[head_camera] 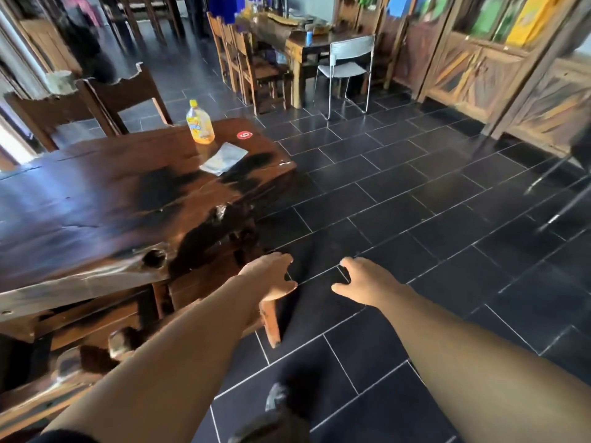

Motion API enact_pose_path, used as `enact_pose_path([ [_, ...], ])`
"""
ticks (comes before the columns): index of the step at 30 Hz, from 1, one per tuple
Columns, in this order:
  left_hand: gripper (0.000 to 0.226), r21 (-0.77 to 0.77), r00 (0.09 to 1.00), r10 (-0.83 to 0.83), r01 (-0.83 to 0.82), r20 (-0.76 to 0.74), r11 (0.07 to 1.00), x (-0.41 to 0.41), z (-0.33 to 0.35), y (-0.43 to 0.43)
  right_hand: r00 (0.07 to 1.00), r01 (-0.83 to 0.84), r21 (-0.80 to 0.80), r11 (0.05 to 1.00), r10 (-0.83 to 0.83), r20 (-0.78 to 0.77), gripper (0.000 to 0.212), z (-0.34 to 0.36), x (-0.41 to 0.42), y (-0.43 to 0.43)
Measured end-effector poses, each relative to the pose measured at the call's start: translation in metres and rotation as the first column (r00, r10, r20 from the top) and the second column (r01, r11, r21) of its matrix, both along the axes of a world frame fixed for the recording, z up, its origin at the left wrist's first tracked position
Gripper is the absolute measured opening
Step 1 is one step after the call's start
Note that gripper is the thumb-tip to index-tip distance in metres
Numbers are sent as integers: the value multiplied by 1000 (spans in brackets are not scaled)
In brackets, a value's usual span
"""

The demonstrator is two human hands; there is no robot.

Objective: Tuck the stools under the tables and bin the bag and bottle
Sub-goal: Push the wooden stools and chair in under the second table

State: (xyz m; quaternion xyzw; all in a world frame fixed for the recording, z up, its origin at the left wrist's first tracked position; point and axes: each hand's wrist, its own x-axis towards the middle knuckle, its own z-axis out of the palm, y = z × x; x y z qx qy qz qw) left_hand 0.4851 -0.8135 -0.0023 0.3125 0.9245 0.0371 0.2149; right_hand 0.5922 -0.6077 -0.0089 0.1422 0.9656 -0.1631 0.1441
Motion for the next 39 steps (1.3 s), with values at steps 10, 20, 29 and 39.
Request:
enact_pose_path([
  [10, 65, 23, 999, 41, -42, 31, 999, -158, -32, 113, 998, -26, 6, 1000, 25, 57, 62, -23, -157, 108],
  [20, 64, 0, 995, 83, -83, 57, 997, -335, -19, 203, 995, -37, -1, 999, 37, 97, 61, -3, -339, 208],
  [29, 64, -6, 987, 153, -153, 58, 988, -457, -34, 258, 988, -114, -28, 993, 117, 103, 62, -12, -479, 271],
  [39, 61, -48, 959, 280, -278, 52, 959, -630, -39, 370, 959, -251, -43, 967, 254, 129, 62, -23, -684, 397],
])
